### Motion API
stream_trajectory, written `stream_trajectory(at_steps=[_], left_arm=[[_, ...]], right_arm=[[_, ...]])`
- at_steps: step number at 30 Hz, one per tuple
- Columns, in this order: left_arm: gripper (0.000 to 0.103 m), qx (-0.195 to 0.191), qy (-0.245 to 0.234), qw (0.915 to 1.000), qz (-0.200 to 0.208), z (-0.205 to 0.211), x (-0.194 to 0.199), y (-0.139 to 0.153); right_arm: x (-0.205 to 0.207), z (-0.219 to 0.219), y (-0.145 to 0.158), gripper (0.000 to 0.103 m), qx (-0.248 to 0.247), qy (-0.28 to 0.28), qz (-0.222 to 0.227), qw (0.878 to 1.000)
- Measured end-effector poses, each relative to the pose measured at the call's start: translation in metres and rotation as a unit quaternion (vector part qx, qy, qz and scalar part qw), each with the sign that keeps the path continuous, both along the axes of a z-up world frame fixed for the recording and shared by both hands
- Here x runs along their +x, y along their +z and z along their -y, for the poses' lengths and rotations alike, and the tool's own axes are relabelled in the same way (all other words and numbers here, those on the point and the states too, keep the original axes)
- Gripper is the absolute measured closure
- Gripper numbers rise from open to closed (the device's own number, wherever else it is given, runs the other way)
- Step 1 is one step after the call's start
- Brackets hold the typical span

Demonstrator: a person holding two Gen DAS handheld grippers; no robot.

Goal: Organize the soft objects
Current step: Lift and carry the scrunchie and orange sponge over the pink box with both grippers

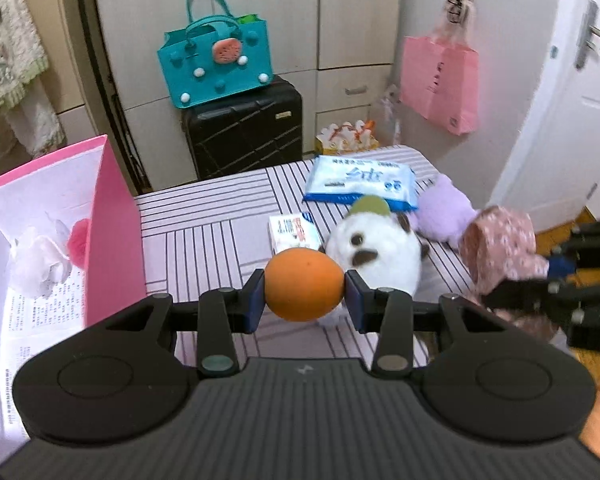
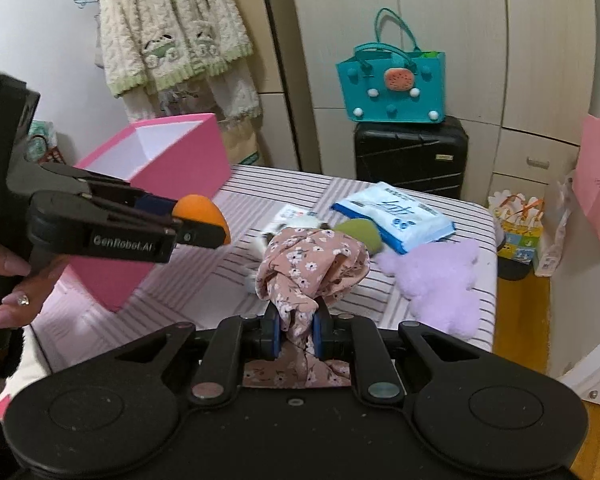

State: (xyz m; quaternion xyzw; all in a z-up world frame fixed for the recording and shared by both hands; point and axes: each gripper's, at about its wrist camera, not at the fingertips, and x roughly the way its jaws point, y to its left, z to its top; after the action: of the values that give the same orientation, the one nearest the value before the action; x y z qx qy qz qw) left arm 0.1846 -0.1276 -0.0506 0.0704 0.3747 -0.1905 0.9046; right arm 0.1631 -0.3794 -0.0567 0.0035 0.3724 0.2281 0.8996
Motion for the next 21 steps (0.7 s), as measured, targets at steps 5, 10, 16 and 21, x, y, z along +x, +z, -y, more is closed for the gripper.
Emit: stream_trajectory(at_steps=[5, 10, 16, 21], left_arm=[[0.063, 0.012, -0.052, 0.9986, -0.005, -0.011, -0.020, 0.014], [0.063, 0.042, -0.084, 0.9956, 0.003, -0.019, -0.037, 0.027], [0.063, 0.028, -0.113, 0.9927, -0.030, -0.036, -0.046, 0.038], [0.063, 0.006, -0.118, 0.9909, -0.064, -0.055, -0.055, 0.036]], right_arm=[[-0.013, -0.006, 0.010, 0.085, 0.016, 0.017, -0.007, 1.000], [-0.020, -0.010, 0.013, 0.085, 0.036, 0.026, -0.018, 0.999], [-0.026, -0.019, 0.017, 0.085, 0.054, 0.036, -0.039, 0.997], [-0.033, -0.035, 0.023, 0.085, 0.054, 0.056, -0.053, 0.996]])
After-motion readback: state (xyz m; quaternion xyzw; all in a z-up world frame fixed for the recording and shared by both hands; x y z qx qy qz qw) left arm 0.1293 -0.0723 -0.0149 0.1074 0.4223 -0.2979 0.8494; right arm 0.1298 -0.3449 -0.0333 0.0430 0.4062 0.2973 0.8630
